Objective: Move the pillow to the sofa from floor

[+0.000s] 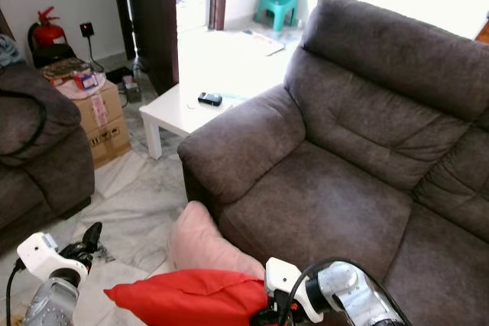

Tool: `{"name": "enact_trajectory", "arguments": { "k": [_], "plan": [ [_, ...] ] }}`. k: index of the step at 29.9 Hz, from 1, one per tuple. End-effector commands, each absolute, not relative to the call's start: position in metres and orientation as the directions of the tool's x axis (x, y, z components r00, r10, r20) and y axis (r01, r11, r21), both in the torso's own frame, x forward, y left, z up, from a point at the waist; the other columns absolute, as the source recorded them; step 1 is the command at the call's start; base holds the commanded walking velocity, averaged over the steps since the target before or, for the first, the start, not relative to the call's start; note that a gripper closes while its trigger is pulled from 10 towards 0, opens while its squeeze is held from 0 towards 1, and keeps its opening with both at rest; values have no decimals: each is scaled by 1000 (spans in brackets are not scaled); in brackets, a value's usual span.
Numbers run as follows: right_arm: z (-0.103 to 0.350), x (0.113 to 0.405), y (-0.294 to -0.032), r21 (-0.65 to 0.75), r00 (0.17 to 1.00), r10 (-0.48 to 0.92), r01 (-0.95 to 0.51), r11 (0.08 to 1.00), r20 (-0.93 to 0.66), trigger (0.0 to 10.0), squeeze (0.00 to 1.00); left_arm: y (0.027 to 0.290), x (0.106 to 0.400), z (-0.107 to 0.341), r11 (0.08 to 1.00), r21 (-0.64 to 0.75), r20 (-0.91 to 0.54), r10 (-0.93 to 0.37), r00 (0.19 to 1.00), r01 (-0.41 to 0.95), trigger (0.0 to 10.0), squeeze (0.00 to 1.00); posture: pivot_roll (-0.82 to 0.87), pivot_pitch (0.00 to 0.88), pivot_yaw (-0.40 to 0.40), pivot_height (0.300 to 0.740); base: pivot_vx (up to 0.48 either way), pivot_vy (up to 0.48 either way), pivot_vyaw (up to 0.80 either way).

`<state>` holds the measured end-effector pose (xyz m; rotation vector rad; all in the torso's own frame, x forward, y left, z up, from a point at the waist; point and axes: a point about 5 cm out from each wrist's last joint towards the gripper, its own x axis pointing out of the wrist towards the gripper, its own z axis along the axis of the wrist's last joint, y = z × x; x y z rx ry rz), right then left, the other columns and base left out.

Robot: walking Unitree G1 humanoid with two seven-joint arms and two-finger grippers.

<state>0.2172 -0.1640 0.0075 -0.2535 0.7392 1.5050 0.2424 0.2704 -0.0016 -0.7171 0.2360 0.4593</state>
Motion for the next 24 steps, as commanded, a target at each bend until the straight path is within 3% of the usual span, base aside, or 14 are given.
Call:
{"name": "enact_trajectory", "arguments": {
  "k": [1,6,17,22,24],
  "plan": [
    [24,228,-165,234,-58,845,-969,80,-531,10000,0,268,240,-7,601,-613,-402,322,857,-513,10000,0,177,0,-150,740,0,0,0],
    [23,229,-165,231,-52,841,-969,88,-538,10000,0,269,239,-17,510,-590,-518,356,778,-626,10000,0,182,0,-150,740,0,0,0],
    [24,230,-158,231,-44,854,-969,90,-518,10000,0,251,239,-31,470,-583,-626,261,735,-663,10000,0,187,0,-150,740,0,0,0],
    [28,233,-160,223,-20,867,-969,105,-498,10000,0,246,232,-41,515,-507,-696,228,681,-691,10000,0,180,0,-152,740,0,0,0],
    [31,238,-159,200,24,879,-970,135,-476,10000,0,243,232,-43,538,-490,-708,213,673,-686,10000,0,175,0,-151,740,0,0,0]
  ]
}}
